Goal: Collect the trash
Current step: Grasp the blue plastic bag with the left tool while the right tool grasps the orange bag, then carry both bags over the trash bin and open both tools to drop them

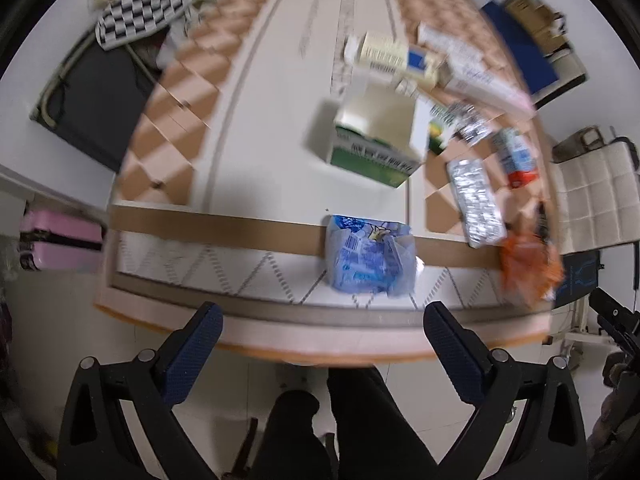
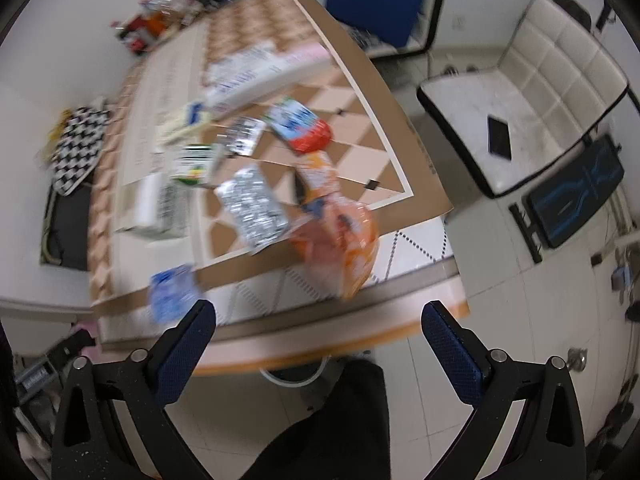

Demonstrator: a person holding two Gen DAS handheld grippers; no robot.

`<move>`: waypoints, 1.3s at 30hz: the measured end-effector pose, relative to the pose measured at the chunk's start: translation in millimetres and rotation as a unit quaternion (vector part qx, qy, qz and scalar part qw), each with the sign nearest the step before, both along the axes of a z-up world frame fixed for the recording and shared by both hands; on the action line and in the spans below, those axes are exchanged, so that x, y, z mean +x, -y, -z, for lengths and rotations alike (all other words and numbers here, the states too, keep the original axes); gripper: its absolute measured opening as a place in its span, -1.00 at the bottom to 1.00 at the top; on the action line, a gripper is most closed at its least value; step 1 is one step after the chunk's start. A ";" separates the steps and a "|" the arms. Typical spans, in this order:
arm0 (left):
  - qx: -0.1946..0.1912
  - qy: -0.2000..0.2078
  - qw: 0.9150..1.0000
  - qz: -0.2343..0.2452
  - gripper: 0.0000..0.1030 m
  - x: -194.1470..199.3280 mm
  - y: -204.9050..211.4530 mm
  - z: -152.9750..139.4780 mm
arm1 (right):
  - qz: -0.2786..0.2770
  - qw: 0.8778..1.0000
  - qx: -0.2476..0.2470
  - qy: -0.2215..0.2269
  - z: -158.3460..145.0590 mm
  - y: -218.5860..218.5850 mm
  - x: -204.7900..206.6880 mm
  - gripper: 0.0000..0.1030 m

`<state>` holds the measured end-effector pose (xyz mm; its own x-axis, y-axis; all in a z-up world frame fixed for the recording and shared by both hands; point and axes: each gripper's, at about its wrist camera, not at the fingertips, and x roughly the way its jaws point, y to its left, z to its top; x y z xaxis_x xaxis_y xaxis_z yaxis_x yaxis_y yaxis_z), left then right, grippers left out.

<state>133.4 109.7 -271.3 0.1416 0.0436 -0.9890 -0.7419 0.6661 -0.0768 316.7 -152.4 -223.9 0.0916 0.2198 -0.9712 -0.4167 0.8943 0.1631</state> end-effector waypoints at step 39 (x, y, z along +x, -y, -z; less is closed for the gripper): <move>0.081 0.015 0.995 0.056 -0.90 -108.0 61.2 -12.5 | -0.049 0.997 0.025 -0.045 44.0 -21.5 -150.4 -0.66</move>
